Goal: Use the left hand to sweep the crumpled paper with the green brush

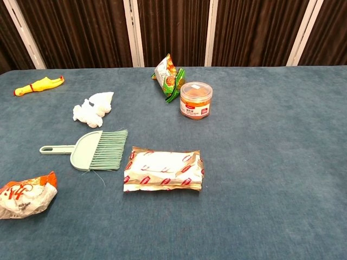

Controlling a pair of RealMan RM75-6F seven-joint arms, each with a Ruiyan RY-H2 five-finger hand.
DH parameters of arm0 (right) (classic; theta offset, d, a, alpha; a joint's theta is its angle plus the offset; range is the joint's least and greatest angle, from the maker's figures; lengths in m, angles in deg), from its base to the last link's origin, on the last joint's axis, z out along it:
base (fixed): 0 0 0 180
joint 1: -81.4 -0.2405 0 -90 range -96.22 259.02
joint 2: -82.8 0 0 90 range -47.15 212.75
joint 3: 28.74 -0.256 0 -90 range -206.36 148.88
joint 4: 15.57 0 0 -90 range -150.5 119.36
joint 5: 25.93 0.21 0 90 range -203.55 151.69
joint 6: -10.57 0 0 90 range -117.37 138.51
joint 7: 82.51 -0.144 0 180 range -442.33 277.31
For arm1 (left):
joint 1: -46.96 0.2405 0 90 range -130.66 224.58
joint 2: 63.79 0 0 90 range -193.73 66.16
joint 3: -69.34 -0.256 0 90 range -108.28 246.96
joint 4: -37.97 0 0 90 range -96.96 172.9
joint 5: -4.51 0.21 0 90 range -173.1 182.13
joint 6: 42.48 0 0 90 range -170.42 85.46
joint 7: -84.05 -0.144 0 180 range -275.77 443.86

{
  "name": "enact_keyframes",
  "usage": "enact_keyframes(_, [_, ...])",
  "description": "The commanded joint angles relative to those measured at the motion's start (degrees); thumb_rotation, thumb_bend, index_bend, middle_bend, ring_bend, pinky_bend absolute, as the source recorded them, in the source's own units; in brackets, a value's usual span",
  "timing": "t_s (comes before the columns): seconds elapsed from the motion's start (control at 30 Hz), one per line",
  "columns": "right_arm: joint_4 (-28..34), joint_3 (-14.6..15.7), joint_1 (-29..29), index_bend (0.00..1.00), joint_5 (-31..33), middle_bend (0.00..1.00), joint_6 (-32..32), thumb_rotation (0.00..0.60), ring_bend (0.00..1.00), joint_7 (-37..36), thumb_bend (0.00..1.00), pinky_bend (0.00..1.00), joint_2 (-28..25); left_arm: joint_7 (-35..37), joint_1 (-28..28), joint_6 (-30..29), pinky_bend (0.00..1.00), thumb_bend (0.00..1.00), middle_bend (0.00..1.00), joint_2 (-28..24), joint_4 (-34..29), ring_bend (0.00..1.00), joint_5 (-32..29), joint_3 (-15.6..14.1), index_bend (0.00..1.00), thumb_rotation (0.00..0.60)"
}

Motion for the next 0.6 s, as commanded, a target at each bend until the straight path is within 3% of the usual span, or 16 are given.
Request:
enact_keyframes(0.03, [0.04,0.00,0.00,0.00,0.03,0.00,0.02,0.600,0.00,0.08,0.34,0.00,0.02,0.07,-0.03,0.06,0.04,0.04,0.00,-0.03,0.03,0.00,-0.03,0.02,0.00,0.600])
enact_keyframes(0.6, [0.07,0.08,0.11,0.00,0.03,0.00,-0.12,0.600,0.00,-0.17,0.34,0.00,-0.14,-0.80,-0.14,0.52,0.04,0.04,0.00,-0.02,-0.35,0.00,-0.17,-0.13,0.00,0.600])
